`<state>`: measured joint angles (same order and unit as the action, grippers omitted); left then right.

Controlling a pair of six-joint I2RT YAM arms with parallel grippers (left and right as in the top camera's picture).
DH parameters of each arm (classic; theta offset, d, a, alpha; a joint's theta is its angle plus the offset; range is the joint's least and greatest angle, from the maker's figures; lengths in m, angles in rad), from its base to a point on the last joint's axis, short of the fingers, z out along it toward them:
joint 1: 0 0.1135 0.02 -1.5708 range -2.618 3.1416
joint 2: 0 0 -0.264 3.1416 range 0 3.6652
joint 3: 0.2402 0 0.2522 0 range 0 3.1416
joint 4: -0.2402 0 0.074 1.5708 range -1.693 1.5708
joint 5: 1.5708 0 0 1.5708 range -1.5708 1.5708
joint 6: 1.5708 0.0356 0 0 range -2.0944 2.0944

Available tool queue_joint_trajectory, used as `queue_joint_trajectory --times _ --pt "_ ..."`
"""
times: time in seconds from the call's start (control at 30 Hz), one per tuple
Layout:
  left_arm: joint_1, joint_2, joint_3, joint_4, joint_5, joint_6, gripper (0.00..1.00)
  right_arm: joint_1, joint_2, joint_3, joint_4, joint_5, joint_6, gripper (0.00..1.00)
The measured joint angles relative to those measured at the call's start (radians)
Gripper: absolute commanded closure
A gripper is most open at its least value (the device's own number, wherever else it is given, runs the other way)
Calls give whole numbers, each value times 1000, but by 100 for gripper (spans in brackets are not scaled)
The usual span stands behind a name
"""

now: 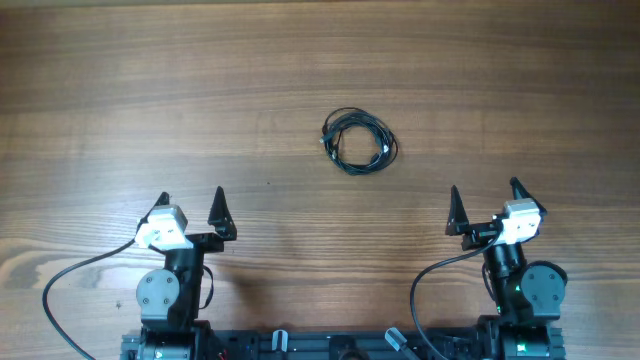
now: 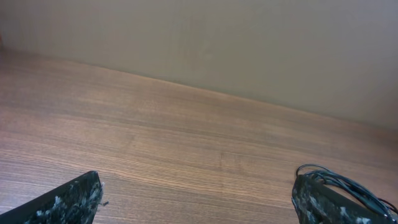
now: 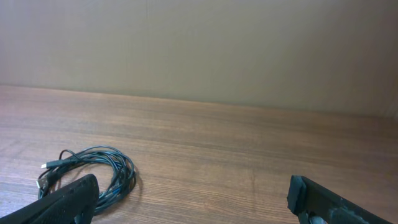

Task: Untangle cables

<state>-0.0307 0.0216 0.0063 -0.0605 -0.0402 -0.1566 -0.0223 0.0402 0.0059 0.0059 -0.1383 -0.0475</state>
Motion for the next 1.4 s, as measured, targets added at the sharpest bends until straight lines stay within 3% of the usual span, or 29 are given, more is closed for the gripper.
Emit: queue_joint_trajectory --times 0.83,1.17,1.4 --pt "0 1 15 28 12 0 0 0 0 0 0 0 0 0" --pt "0 73 229 -79 12 -3 2 0 0 0 0 0 0 0" --pt "0 298 451 -138 12 -3 4 0 0 0 0 0 0 0"
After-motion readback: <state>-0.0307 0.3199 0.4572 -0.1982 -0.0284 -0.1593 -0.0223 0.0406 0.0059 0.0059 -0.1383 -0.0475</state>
